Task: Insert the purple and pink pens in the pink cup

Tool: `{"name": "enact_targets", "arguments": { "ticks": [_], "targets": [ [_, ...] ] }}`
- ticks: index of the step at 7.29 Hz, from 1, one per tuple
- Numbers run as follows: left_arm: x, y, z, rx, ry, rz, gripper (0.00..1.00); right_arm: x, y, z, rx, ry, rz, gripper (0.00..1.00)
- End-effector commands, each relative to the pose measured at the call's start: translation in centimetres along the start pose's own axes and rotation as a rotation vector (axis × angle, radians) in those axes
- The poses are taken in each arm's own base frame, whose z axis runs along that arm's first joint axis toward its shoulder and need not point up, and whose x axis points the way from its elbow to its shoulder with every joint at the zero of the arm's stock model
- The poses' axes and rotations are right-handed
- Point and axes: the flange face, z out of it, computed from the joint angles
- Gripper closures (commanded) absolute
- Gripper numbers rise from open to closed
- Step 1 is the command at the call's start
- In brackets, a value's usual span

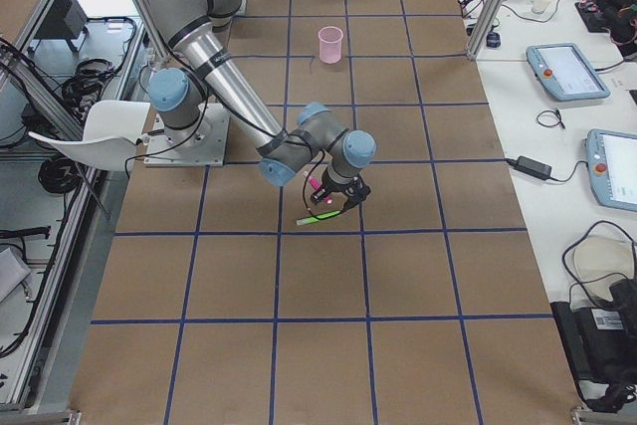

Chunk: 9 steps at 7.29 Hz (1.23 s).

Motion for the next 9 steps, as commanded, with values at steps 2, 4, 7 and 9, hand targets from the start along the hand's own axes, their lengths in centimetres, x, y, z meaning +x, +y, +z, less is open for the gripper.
{"name": "enact_targets", "arguments": {
  "ticks": [2, 4, 7, 9],
  "targets": [
    [-1.7, -0.3, 4.2, 0.028, -0.017, 0.09, 0.0, 0.3, -0.1, 0.1, -0.009, -0.032, -0.022, 1.0],
    [-3.5, 0.4, 5.9, 0.025, -0.003, 0.136, 0.0, 0.1, -0.4, -0.9, 0.011, -0.061, -0.024, 1.0],
    [-3.4, 0.4, 7.4, 0.006, 0.013, 0.146, 0.02, -1.8, 1.0, -10.1, 0.196, -0.165, -0.06, 1.0],
    [-3.7, -0.2, 8.4, 0.019, 0.004, 0.143, 0.08, -9.6, 6.6, -14.1, 0.277, -0.17, -0.123, 1.0]
  ]
}}
